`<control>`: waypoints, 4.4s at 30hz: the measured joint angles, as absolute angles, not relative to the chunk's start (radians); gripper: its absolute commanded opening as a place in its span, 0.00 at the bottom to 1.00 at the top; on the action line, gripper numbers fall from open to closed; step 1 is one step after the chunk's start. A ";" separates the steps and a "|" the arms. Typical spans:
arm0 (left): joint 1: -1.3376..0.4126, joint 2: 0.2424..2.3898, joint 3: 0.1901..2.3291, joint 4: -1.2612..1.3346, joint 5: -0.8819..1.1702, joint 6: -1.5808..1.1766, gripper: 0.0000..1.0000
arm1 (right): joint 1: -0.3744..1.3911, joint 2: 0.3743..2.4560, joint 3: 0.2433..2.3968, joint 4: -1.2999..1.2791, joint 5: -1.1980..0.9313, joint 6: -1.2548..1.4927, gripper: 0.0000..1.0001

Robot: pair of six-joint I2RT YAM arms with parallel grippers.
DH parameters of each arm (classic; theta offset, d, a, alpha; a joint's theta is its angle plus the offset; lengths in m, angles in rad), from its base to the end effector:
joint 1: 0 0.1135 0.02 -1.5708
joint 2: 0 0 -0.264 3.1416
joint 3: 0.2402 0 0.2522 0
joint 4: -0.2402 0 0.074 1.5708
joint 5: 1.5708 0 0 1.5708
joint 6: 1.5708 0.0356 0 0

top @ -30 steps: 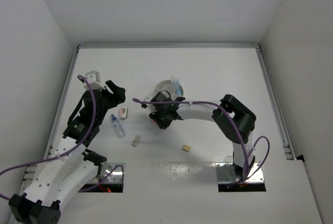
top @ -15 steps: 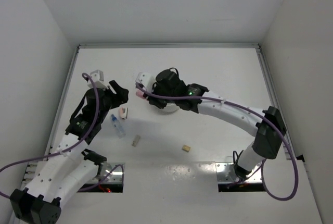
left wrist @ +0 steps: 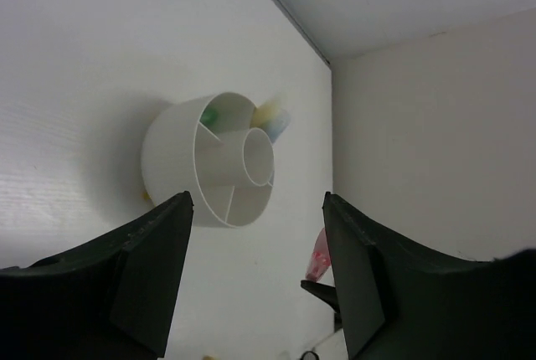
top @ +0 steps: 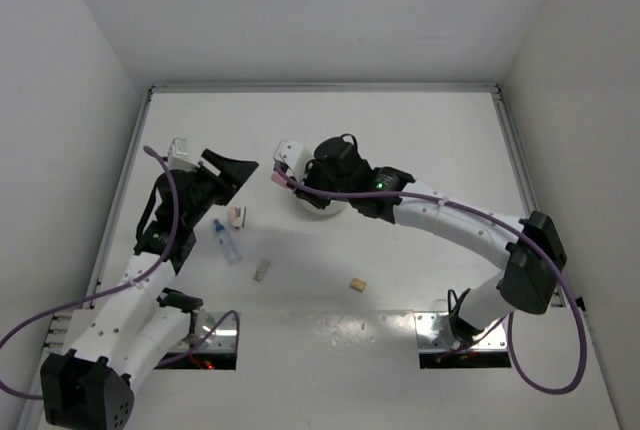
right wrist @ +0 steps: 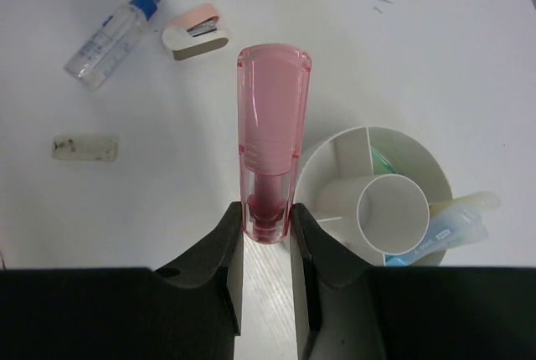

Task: Sort the stationery into containers
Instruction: Pick up the stationery from the center of the board, then place the stationery in the storage box.

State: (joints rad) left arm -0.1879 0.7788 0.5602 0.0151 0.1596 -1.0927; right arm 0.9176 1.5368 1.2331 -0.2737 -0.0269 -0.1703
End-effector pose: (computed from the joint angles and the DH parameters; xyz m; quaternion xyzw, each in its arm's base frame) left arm 0.1867 -0.0413 0.2823 -0.2925 0.7171 -0.4257 0.4680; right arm 0.2147 0.2821 0.3015 -0.4604 0.7489 0.1849 0.4393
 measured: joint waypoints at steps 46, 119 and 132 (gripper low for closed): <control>-0.168 0.825 0.455 0.215 0.337 -1.327 0.41 | 0.885 1.702 1.375 -0.263 -0.188 -0.100 0.02; -0.564 1.771 1.294 -0.038 -0.319 -0.479 0.23 | 0.648 1.306 0.929 -0.068 0.317 -0.236 0.14; -0.570 1.771 1.294 -0.063 -0.312 -0.471 0.46 | 0.625 1.282 0.929 -0.165 0.151 -0.226 0.28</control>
